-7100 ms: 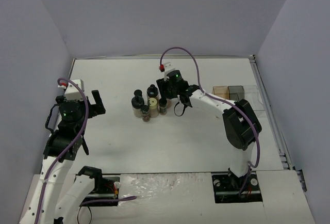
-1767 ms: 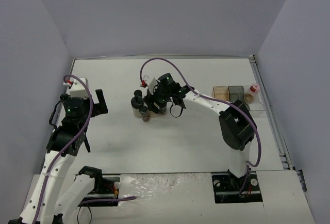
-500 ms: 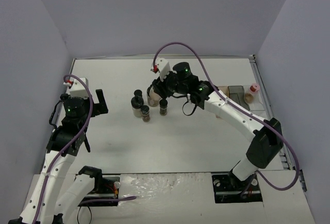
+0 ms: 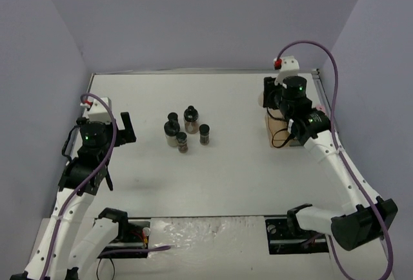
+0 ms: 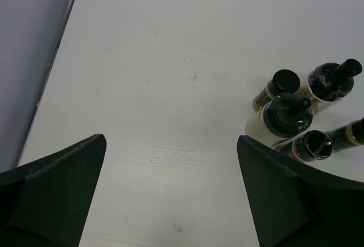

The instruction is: Organize the condiment bottles

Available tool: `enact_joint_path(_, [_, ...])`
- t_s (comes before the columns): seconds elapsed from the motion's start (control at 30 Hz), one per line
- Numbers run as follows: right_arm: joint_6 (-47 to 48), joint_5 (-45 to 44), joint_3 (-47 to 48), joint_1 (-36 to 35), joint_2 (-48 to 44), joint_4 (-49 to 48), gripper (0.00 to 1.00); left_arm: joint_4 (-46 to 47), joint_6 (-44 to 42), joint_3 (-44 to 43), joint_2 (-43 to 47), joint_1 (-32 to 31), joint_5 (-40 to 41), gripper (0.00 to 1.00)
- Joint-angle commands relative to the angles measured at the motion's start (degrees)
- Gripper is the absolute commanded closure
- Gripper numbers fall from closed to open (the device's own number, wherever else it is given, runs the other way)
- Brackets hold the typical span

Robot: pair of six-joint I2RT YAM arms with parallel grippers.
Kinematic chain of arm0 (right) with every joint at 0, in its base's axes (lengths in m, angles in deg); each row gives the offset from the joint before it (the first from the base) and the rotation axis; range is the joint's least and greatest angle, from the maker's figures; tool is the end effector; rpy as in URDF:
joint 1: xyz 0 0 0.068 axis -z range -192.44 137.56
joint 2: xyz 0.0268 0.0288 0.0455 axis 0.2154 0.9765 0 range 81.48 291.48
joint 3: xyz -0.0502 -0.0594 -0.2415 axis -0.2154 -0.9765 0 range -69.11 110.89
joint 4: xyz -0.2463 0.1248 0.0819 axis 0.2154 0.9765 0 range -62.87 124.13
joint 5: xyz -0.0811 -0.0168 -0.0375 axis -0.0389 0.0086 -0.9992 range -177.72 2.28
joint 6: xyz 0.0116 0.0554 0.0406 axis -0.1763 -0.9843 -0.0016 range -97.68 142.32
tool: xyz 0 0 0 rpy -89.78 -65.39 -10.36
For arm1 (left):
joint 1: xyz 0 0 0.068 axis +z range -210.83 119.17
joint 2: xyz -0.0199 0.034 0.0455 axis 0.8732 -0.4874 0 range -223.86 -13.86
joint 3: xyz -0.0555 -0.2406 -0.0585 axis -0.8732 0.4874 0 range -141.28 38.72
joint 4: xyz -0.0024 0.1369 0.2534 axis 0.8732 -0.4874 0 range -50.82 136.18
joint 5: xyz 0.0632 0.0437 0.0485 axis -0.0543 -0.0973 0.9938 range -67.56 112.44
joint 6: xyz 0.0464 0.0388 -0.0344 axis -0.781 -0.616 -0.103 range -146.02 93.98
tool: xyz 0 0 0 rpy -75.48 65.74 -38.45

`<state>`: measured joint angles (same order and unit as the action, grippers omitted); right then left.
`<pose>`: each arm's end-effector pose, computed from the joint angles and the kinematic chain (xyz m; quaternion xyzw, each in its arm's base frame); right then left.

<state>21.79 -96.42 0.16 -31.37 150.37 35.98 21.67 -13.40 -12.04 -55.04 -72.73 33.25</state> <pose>0.3181 0.1001 0.3839 -0.0718 0.7534 0.0534 0.6514 0.2182 -0.0350 0.3456 -0.0624 0.7891 -0.0558 0.6086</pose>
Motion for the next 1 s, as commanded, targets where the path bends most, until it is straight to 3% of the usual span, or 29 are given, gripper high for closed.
enact_joint_path(0.0, [-10.6, -11.3, -5.4, 6.7, -3.3, -0.6, 1.00, 3.8, -0.3, -1.1, -0.6, -0.3, 0.1, 0.03])
enact_joint_path(0.23, [-19.3, -19.3, -8.6, 15.5, 0.5, -0.6, 1.00, 3.7, -0.5, -1.0, -0.2, -0.8, 0.7, 0.03])
enact_joint_path(0.6, [-21.2, -18.9, -9.0, 25.9, 5.1, -5.7, 1.00, 3.7, -0.8, -0.9, 0.3, -1.8, 1.0, 0.03])
enact_joint_path(0.97, [-21.2, -17.7, -9.6, 29.8, 7.8, -9.0, 1.00, 3.8, -1.2, -1.1, -0.5, -2.8, 1.8, 0.03])
